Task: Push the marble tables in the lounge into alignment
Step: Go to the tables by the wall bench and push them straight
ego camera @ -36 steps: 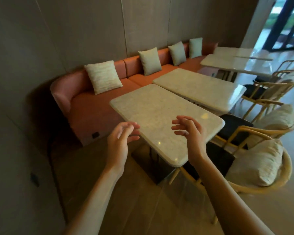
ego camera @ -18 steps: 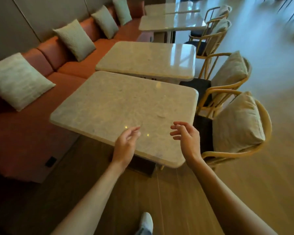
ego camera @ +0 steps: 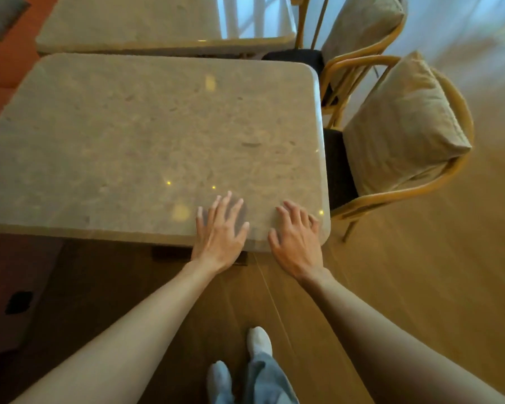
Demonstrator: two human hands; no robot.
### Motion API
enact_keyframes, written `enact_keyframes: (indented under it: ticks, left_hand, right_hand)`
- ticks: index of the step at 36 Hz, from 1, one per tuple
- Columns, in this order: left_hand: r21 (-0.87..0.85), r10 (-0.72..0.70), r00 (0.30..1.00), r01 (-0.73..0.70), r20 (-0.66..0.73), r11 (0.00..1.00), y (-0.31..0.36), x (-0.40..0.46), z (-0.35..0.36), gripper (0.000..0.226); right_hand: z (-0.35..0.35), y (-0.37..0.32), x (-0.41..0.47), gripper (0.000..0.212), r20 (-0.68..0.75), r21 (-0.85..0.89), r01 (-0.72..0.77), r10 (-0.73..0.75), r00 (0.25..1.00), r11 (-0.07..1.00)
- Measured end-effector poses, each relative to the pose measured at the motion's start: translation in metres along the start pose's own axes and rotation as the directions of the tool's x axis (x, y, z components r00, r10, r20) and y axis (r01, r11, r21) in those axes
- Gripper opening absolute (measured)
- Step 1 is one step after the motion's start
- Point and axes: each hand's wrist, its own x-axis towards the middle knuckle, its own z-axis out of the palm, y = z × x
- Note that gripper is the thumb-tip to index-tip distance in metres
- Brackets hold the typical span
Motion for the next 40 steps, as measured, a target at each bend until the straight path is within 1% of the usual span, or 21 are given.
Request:
enact_keyframes:
  ticks: [3,6,9,12,19,24,31,36,40]
  left_hand:
    - [0.073,0.053,0.998,-0.050,-0.032,0.996,-0.008,0.009,0.017,0.063]
    - [0.208,0.112,0.988,-0.088,-0.106,0.974,-0.015,0.016,0.028,0.066]
    - [0.299,0.175,0.964,-0.110,-0.202,0.948,-0.019,0.022,0.033,0.062]
    - [0.347,0.209,0.947,-0.115,-0.244,0.931,-0.019,0.029,0.036,0.061]
    - [0.343,0.291,0.903,-0.177,-0.318,0.923,-0.027,0.035,0.047,0.058]
    - [0.362,0.273,0.916,-0.158,-0.293,0.919,-0.024,0.032,0.040,0.058]
    - [0.377,0.254,0.925,-0.137,-0.282,0.916,-0.018,0.035,0.037,0.059]
    - [0.378,0.232,0.929,-0.112,-0.288,0.919,-0.005,0.049,0.038,0.059]
    - [0.369,0.212,0.933,-0.094,-0.292,0.925,0.007,0.061,0.041,0.058]
  right_hand:
    - [0.011,-0.002,0.009,0.053,-0.052,-0.067,0.012,-0.016,0.999,0.998]
    - [0.022,-0.005,0.021,0.052,-0.090,-0.121,-0.021,0.010,0.996,0.992]
    - [0.034,-0.008,0.024,0.049,-0.157,-0.160,-0.039,0.014,0.988,0.986]
    - [0.039,-0.006,0.023,0.047,-0.233,-0.197,-0.042,-0.006,0.972,0.979]
    - [0.046,-0.003,0.028,0.051,-0.286,-0.249,-0.034,-0.040,0.957,0.968]
    - [0.042,-0.008,0.028,0.050,-0.250,-0.293,-0.035,-0.041,0.967,0.956]
    - [0.041,-0.004,0.032,0.052,-0.268,-0.281,-0.027,-0.051,0.962,0.959]
    - [0.035,0.011,0.050,0.052,-0.252,-0.280,-0.009,-0.064,0.966,0.960]
    - [0.032,0.024,0.065,0.049,-0.273,-0.263,-0.001,-0.073,0.959,0.965]
